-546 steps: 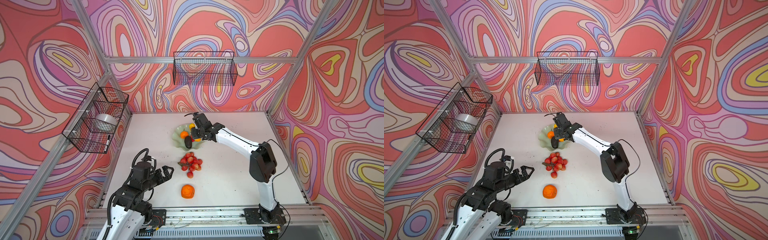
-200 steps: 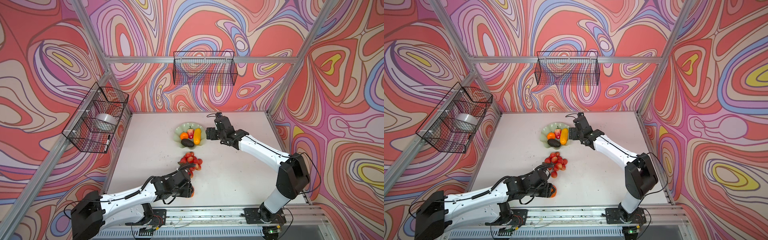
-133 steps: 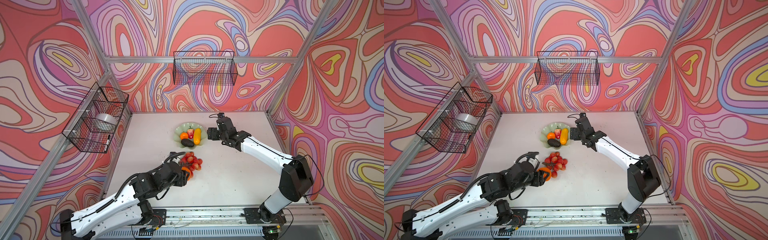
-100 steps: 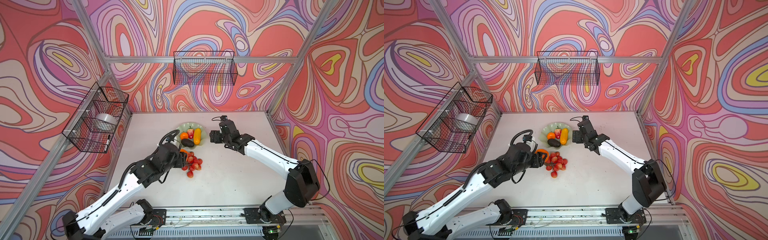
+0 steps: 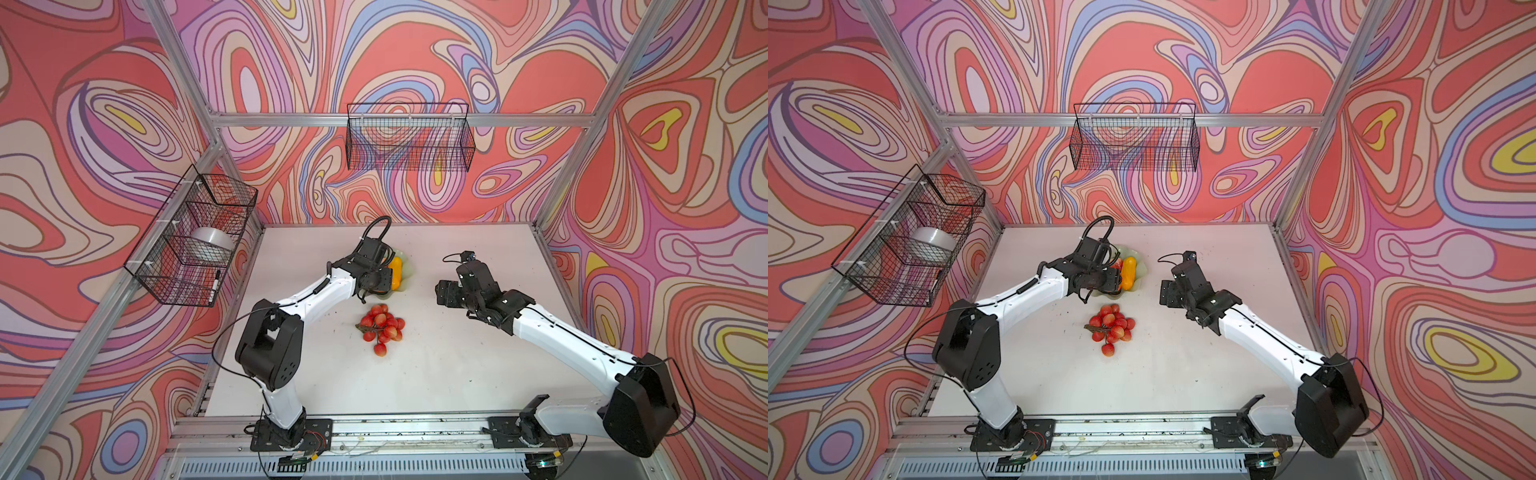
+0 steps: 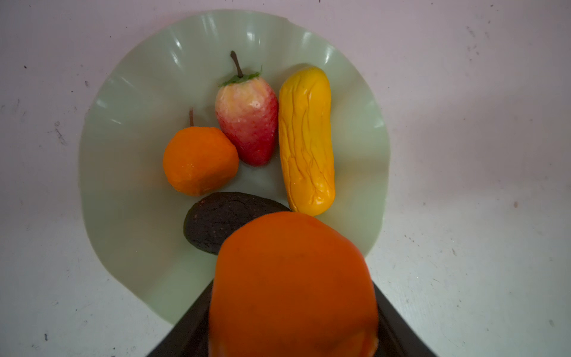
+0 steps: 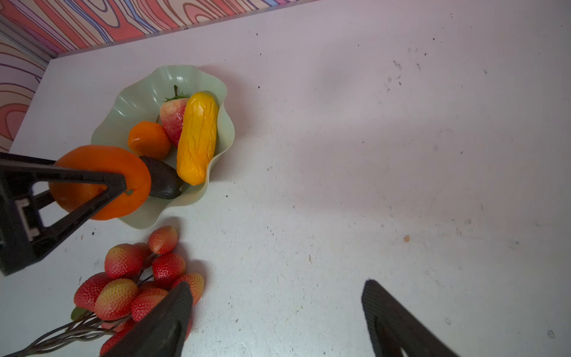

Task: Place and organize the fake fruits in the fruit bowl
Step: 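Grasp the large orange persimmon with the left gripper and lift it, then place the persimmon in the bowl while the right gripper reaches for the lychee bunch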

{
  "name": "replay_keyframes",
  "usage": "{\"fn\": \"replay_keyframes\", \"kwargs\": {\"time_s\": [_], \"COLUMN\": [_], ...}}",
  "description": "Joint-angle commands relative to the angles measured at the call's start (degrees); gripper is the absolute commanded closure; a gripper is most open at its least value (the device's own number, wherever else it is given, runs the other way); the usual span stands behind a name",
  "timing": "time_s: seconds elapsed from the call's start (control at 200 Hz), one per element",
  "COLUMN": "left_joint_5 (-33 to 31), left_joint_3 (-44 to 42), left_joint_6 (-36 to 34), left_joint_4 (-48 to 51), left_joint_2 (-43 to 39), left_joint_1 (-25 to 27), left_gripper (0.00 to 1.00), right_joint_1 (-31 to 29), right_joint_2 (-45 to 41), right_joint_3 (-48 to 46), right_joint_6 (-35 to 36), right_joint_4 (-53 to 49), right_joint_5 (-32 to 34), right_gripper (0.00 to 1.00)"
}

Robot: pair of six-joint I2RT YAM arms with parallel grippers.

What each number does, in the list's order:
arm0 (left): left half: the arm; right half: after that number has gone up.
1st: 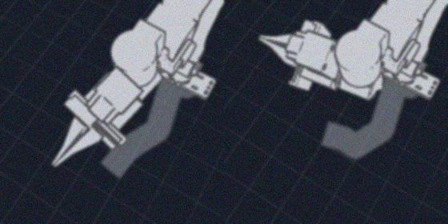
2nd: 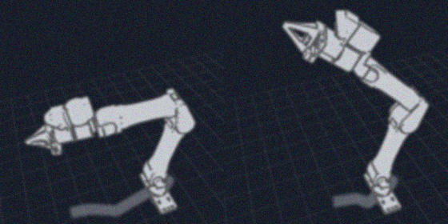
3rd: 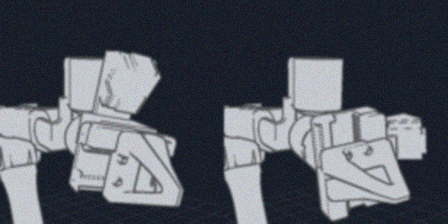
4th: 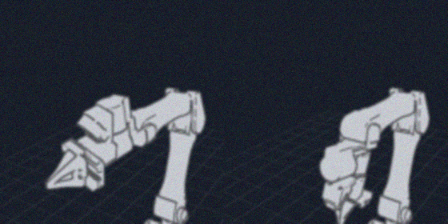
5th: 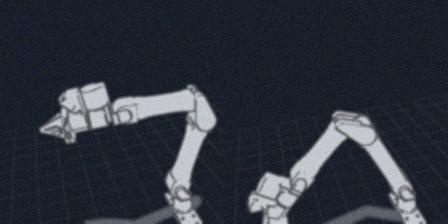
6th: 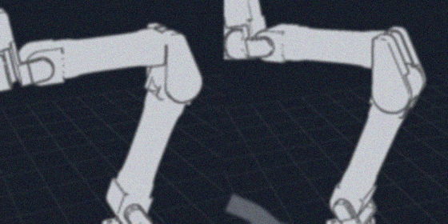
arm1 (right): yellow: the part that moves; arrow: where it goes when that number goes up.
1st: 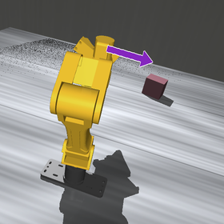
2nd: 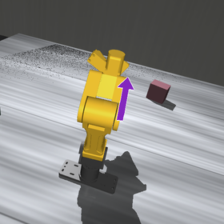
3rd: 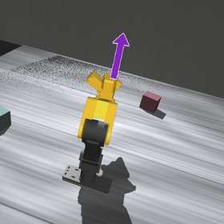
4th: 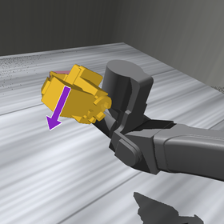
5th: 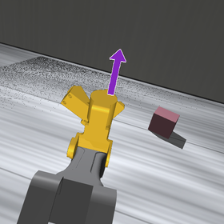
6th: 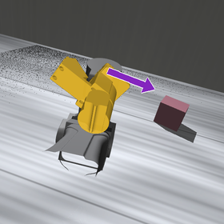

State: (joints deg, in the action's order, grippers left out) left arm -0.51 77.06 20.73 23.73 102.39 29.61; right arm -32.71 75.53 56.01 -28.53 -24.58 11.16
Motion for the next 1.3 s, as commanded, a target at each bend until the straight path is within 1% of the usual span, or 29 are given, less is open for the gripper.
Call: {"fn": "replay_keyframes", "kwargs": {"time_s": [0.0,0.065,0.135,0.295,0.391,0.466,0.546,0.621,0.706,0.796,0.866,0.886,0.936,1.006,1.026,1.102,1.202,1.292], "left_joint_5": [1.4,1.8,2.1,2.5,2.1,1.5,-1.1,-5.0,-9.3,-11.8,-13.8,-14.7,-16.6,-13.8,-13.0,-11.1,-9.0,-8.5], "left_joint_3": [1.7,3.0,4.1,5.7,6.0,5.4,5.4,4.4,1.4,-4.8,-13.1,-15.7,-22.0,-30.1,-32.3,-39.9,-46.8,-52.0], "left_joint_6": [-1.1,-1.0,-0.9,-0.9,-0.9,-1.0,-1.3,-1.2,-1.2,-1.2,-1.3,-1.1,1.8,7.2,8.7,12.8,16.2,19.0], "left_joint_4": [-1.2,-0.2,0.2,0.7,1.5,1.0,1.4,1.0,-1.4,-5.1,-8.1,-10.3,-10.2,-9.0,-7.2,-5.4,-3.6,-0.6], "left_joint_2": [2.4,4.6,6.0,6.4,5.0,2.1,-2.2,-8.0,-16.6,-26.8,-34.2,-36.3,-40.6,-46.4,-47.9,-54.5,-63.0,-70.0], "left_joint_1": [-0.1,0.0,-0.1,0.0,-0.1,-0.2,-0.3,-1.0,-2.5,-5.0,-6.6,-7.1,-8.7,-12.2,-13.2,-15.6,-16.2,-16.2], "left_gripper": [0.36,0.35,0.30,0.11,0.08,0.06,0.05,0.04,0.01,0.00,0.00,0.00,0.00,0.00,0.00,0.00,0.00,0.00], "right_joint_1": [0.2,0.2,0.2,0.2,0.2,0.2,0.2,0.1,-0.8,-3.8,-8.1,-9.5,-12.9,-16.7,-17.4,-20.0,-22.5,-23.1], "right_joint_2": [-0.9,-0.7,-0.4,0.2,0.6,1.0,1.3,1.6,2.2,3.5,5.3,6.0,7.9,10.7,11.4,13.1,16.1,19.7], "right_joint_3": [-0.4,0.0,0.3,0.6,0.9,1.2,1.7,1.8,2.3,3.0,3.8,4.3,5.5,7.4,7.8,8.5,9.8,11.8], "right_joint_6": [-0.4,0.1,0.4,0.7,1.4,2.5,4.8,6.7,9.0,11.6,14.3,15.1,17.0,19.1,19.4,20.6,21.9,21.6], "right_joint_4": [-0.5,-0.5,-0.6,-0.4,-0.6,-0.6,-0.4,0.8,2.0,3.8,5.3,5.6,6.2,6.6,6.9,8.4,9.5,9.8], "right_joint_5": [0.8,1.0,1.1,0.7,1.1,1.2,0.3,-2.3,-5.0,-7.7,-8.1,-8.0,-8.0,-9.1,-9.8,-12.3,-12.5,-13.5], "right_gripper": [0.10,0.10,0.10,0.10,0.10,0.11,0.12,0.14,0.15,0.16,0.17,0.17,0.17,0.18,0.18,0.19,0.20,0.22]}}
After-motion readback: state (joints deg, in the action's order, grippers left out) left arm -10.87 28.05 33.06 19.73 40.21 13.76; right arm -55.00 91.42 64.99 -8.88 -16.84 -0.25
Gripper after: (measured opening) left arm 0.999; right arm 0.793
